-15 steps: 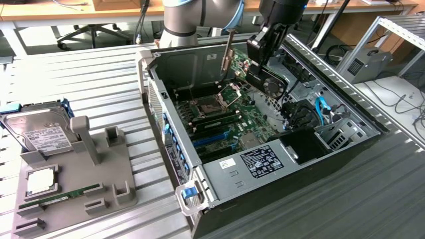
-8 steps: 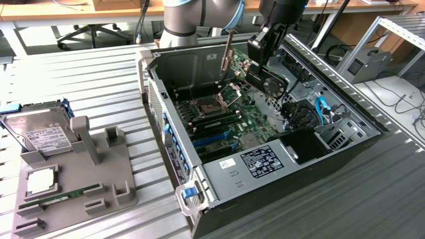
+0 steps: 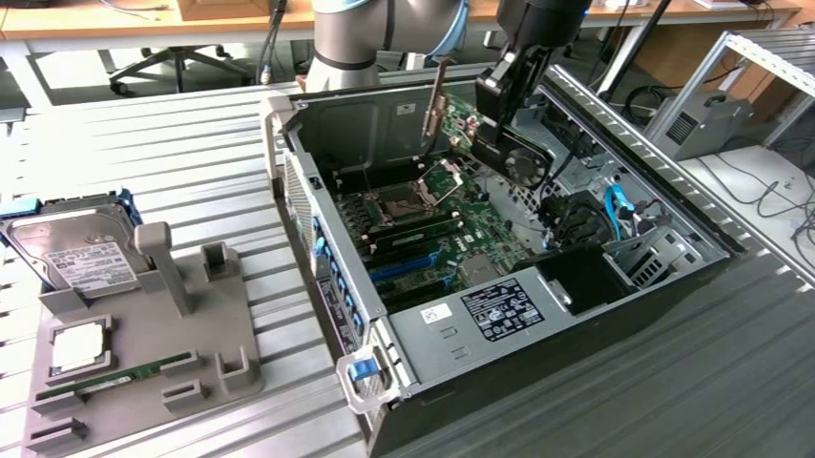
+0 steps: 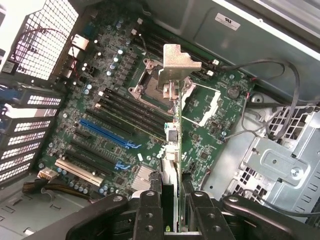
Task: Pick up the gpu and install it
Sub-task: 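Insert the gpu into the slot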
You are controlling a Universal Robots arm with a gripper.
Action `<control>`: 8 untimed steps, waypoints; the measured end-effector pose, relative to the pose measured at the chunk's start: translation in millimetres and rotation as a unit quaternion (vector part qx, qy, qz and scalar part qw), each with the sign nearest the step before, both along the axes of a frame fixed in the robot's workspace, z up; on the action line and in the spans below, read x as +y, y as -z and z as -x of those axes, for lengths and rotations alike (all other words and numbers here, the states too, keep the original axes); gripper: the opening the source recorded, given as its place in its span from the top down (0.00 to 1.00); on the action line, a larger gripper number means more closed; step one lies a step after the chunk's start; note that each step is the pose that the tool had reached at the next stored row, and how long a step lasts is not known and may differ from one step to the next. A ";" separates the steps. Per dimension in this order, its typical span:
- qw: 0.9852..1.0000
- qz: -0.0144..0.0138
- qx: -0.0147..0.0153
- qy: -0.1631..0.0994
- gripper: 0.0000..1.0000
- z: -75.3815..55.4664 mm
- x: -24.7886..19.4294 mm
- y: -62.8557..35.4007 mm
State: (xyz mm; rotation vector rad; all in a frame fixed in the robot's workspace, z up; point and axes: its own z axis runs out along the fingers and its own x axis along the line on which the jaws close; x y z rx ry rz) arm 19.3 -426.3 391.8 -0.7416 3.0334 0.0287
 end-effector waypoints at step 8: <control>1.000 0.000 0.000 -0.011 0.74 0.0 0.0 0.0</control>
